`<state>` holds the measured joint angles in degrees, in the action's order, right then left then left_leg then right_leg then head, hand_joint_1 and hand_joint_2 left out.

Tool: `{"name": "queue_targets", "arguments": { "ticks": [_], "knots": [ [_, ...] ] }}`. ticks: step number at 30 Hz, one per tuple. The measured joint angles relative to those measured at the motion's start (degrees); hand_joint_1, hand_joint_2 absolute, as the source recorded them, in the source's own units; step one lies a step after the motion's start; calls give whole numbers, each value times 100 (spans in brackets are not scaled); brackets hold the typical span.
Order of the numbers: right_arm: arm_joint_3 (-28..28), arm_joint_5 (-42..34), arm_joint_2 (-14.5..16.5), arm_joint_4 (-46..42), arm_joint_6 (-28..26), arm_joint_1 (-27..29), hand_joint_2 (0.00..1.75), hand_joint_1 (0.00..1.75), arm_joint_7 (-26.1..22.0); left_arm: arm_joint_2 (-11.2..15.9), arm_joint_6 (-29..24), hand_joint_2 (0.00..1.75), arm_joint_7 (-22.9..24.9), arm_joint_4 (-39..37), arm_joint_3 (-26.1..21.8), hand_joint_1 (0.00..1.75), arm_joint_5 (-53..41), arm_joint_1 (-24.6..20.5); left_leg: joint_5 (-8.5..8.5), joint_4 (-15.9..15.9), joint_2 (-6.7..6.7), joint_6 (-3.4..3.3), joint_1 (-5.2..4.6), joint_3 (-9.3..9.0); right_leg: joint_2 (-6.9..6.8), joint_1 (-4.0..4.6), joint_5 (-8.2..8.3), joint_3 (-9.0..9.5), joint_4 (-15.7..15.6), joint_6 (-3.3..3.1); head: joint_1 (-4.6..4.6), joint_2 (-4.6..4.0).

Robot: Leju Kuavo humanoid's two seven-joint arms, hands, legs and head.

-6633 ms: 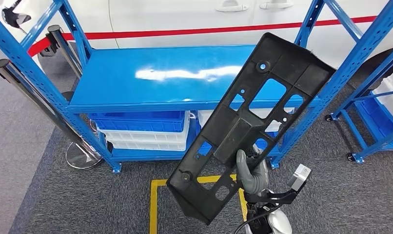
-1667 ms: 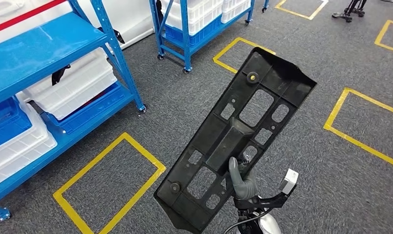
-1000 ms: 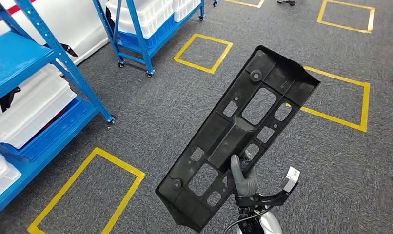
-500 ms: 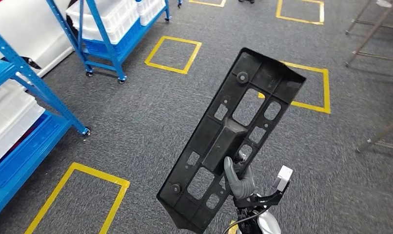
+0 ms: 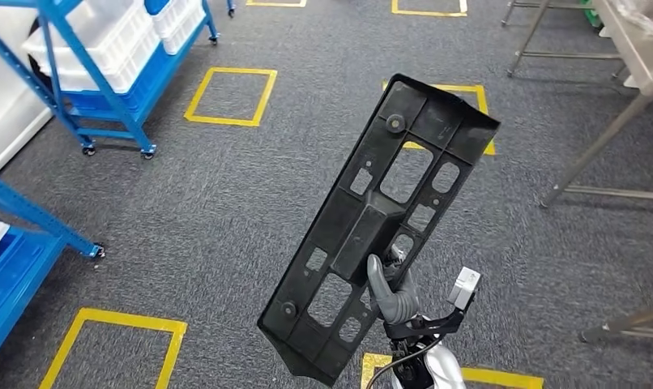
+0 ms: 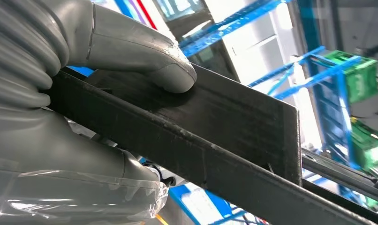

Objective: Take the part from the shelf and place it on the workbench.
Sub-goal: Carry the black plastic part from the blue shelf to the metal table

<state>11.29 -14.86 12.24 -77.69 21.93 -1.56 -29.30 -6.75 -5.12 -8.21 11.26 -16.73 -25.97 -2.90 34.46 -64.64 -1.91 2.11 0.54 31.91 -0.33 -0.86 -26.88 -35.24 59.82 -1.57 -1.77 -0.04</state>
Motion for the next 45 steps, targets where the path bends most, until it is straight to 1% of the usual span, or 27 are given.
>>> {"name": "queue_targets", "arguments": {
  "ticks": [2,3,4,6,7,9,11,12,13,14,16,18,19,20,23,25,27,29,31,33,34,36,38,40,42,43,45],
  "knots": [
    [43,-37,-1,31,13,-10,175,175,-5,5,-19,175,-89,0,-29,0,7,16,298,-783,133,-5,3,377,131,17,5,-2,2,-20,0,0],
    [62,-47,-2,51,22,-10,175,175,-5,8,-30,175,-134,0,-45,0,12,25,308,-981,149,-16,3,492,207,27,5,1,4,-22,0,-1],
    [82,-54,-3,69,32,-10,175,175,-6,10,-42,175,-181,0,-61,0,17,31,196,-949,162,-36,3,506,287,34,6,7,8,-23,0,-1],
    [128,-71,-4,87,63,-18,175,175,-9,18,-64,175,-252,0,-92,0,21,33,-257,-285,274,-87,3,256,440,35,7,23,16,-21,0,-1],
    [151,-83,-4,90,79,-29,175,175,-14,25,-70,175,-273,-1,-108,0,20,34,-442,108,416,-111,5,99,506,38,11,21,24,-10,1,0],
    [187,-115,-5,96,99,-53,175,175,-37,36,-72,175,-289,-2,-129,0,2,36,-587,578,628,-142,-3,-92,628,16,39,-18,26,45,1,0],
    [202,-143,-15,104,103,-50,175,175,-75,41,-72,175,-276,-1,-132,0,-48,27,-589,664,610,-175,-24,-123,745,-17,94,-60,-8,133,1,0],
    [203,-156,-26,106,100,-42,175,175,-94,43,-72,175,-253,-1,-133,0,-76,23,-620,699,543,-204,-20,-129,725,-23,92,-73,-4,167,3,0],
    [202,-171,-37,107,92,-39,175,175,-106,45,-71,175,-225,0,-133,0,-100,24,-654,744,476,-237,-15,-138,616,-13,34,-108,60,192,8,0],
    [202,-189,-46,108,83,-43,175,175,-114,46,-68,175,-191,-1,-134,0,-121,30,-686,787,395,-269,-11,-143,462,1,-94,-189,236,208,15,0],
    [203,-223,-58,120,67,-56,175,175,-123,47,-60,175,-129,-2,-135,0,-153,46,-712,815,236,-306,-23,-133,154,17,-488,-483,900,223,32,0],
    [204,-247,-68,142,55,-50,175,175,-128,49,-56,175,-76,-2,-135,0,-180,55,-710,803,70,-315,-40,-115,83,12,-707,-721,1480,241,36,0],
    [204,-259,-76,154,50,-45,175,175,-132,50,-55,175,-53,-2,-134,0,-197,55,-706,799,-8,-316,-43,-110,67,11,-660,-701,1495,245,36,0],
    [204,-274,-83,162,44,-41,175,175,-137,50,-55,175,-35,-2,-133,0,-220,51,-700,795,-82,-315,-44,-112,35,12,-519,-560,1277,242,36,0],
    [203,-327,-92,168,29,-52,175,175,-177,53,-51,175,-14,0,-123,0,-298,37,-665,767,-254,-270,-72,-129,-245,60,-105,95,129,184,35,0],
    [199,-348,-93,166,19,-54,175,175,-196,61,-49,175,-9,0,-118,0,-342,29,-646,750,-348,-220,-95,-136,-297,107,-86,199,-112,133,33,-1],
    [195,-356,-95,161,4,-34,175,175,-197,78,-42,175,-8,0,-114,0,-386,11,-621,740,-422,-164,-89,-149,-166,98,-52,186,-134,77,33,-1],
    [188,-360,-96,144,-4,-16,175,175,-197,99,-32,175,-15,0,-109,0,-413,-6,-444,527,-238,-103,-63,-77,-59,65,-14,192,-172,17,31,0],
    [180,-364,-96,131,-5,-4,175,175,-198,120,-25,175,-22,0,-105,0,-423,-10,-68,-138,51,-59,-31,207,45,51,8,185,-182,-19,28,0],
    [171,-371,-97,130,-5,24,175,175,-198,137,-13,175,-31,0,-101,0,-427,-7,188,-836,138,-37,-17,527,175,56,16,170,-168,-31,27,0],
    [165,-374,-98,130,-4,43,175,175,-198,146,-6,175,-36,0,-99,0,-428,-9,158,-934,146,-35,-15,574,247,57,17,166,-155,-32,27,0],
    [158,-380,-97,130,-2,67,175,175,-200,167,2,175,-42,0,-94,0,-429,-14,-204,-453,205,-53,-5,356,398,54,16,165,-129,-29,27,0],
    [153,-385,-96,128,6,70,175,175,-203,190,4,175,-44,-1,-88,0,-430,-6,-529,323,454,-93,15,8,542,53,22,146,-104,-2,30,0],
    [148,-395,-96,124,18,77,175,175,-207,203,8,175,-47,-1,-85,0,-436,-4,-593,666,620,-134,14,-133,659,39,53,89,-95,69,31,0],
    [142,-405,-99,121,33,101,175,175,-210,208,11,175,-51,0,-79,0,-452,-15,-617,718,528,-188,12,-139,749,24,88,41,-104,151,31,0],
    [140,-408,-103,121,44,115,175,175,-213,212,11,175,-54,0,-76,0,-461,-17,-644,752,464,-223,20,-143,692,31,63,18,-76,182,35,0],
    [138,-412,-111,120,66,120,175,175,-224,215,14,175,-63,0,-73,0,-473,-7,-693,817,310,-302,34,-148,401,54,-186,-144,275,227,63,0]
  ]
}}
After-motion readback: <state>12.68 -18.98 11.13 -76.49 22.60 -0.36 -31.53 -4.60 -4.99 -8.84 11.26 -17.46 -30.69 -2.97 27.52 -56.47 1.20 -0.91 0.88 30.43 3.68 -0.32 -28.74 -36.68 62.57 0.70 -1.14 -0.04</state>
